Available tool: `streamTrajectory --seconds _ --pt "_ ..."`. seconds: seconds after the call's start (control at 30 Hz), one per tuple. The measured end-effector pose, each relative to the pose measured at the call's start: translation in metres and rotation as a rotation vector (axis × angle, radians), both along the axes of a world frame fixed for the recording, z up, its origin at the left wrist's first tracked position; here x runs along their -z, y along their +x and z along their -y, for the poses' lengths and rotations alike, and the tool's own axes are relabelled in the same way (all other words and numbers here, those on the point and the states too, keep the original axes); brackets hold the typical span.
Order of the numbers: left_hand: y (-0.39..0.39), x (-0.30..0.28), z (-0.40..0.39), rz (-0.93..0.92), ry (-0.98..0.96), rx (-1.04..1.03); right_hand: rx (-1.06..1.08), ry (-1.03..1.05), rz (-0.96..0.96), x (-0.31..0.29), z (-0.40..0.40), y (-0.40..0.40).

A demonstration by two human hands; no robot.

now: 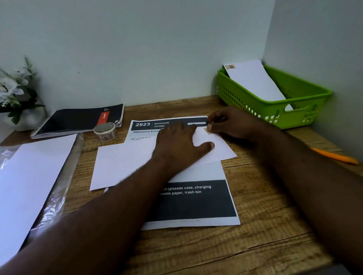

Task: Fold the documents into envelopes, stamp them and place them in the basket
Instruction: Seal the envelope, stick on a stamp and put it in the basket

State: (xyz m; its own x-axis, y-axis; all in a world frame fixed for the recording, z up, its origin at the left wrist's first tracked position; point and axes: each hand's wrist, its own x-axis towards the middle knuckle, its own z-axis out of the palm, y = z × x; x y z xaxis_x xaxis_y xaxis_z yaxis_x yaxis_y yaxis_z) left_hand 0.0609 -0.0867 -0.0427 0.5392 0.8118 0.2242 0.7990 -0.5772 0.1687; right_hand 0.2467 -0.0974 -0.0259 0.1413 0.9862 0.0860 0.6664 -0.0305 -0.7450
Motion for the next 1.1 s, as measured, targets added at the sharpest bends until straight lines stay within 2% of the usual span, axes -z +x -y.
streamTrajectory --seconds 0.1,0.23,0.4,0.5,0.67,0.87,1.1 --pt "0.000 -0.001 0.001 0.026 0.023 -0.010 -0.006 -0.012 0.029 0.001 -0.003 -0.001" --pt "-0.001 -0.002 0.004 0.065 0.029 -0.016 -0.019 -0.037 -0.110 -0.003 -0.001 0.001" --pt "-0.003 -0.002 0.005 0.096 0.052 -0.055 -0.004 0.093 -0.325 -0.011 0.003 -0.002" --pt "-0.005 -0.005 0.004 0.153 0.054 -0.073 0.006 0.144 -0.390 -0.016 0.004 -0.004" --pt "-0.008 -0.008 -0.001 0.238 0.146 -0.085 -0.067 -0.036 -0.514 -0.021 0.009 -0.004" --pt "-0.016 -0.011 -0.005 0.262 0.249 -0.102 -0.148 -0.011 -0.781 -0.028 0.014 -0.004" --pt "-0.036 -0.027 -0.013 0.328 0.239 -0.074 -0.140 0.028 -0.855 -0.037 0.019 -0.007"
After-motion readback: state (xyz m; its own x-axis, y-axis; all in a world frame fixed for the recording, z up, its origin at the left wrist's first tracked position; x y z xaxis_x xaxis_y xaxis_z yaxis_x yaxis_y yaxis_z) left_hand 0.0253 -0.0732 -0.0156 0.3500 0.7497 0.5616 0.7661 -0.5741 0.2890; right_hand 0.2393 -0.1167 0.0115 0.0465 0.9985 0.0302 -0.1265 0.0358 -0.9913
